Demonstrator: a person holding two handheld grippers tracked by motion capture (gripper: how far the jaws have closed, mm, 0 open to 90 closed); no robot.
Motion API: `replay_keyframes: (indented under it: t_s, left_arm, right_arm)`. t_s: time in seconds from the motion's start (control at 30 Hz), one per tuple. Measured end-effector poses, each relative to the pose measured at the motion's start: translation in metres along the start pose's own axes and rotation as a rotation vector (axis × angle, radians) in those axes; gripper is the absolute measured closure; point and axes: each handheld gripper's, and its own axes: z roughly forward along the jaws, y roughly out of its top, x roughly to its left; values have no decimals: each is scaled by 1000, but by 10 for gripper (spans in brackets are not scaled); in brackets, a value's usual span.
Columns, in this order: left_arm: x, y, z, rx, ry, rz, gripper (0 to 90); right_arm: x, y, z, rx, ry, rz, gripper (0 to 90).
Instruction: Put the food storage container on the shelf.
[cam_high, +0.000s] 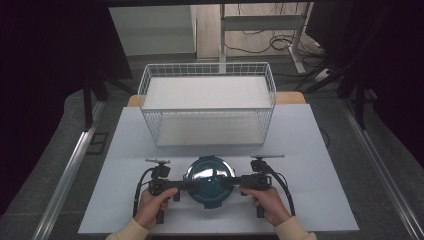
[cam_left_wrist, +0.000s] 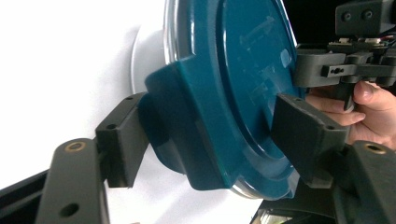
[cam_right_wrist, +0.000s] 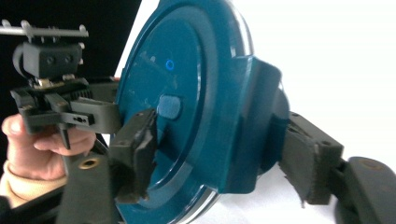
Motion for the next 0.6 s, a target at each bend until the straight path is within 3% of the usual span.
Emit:
replay_keyframes:
  t_s: [0.1,0.3,0.6]
  left_arm:
    - [-2,-2,-3,-21,-1,9,342]
    - [-8,-4,-7,-52,11,15,382]
    - [-14,-4,-13,-89,1,66,401]
  right_arm:
    - [1,-3,-4,-23,7,12,394]
    - [7,-7,-9,-47,-3,-14,418]
    - [17,-8,-17,-82,-9,-105,430]
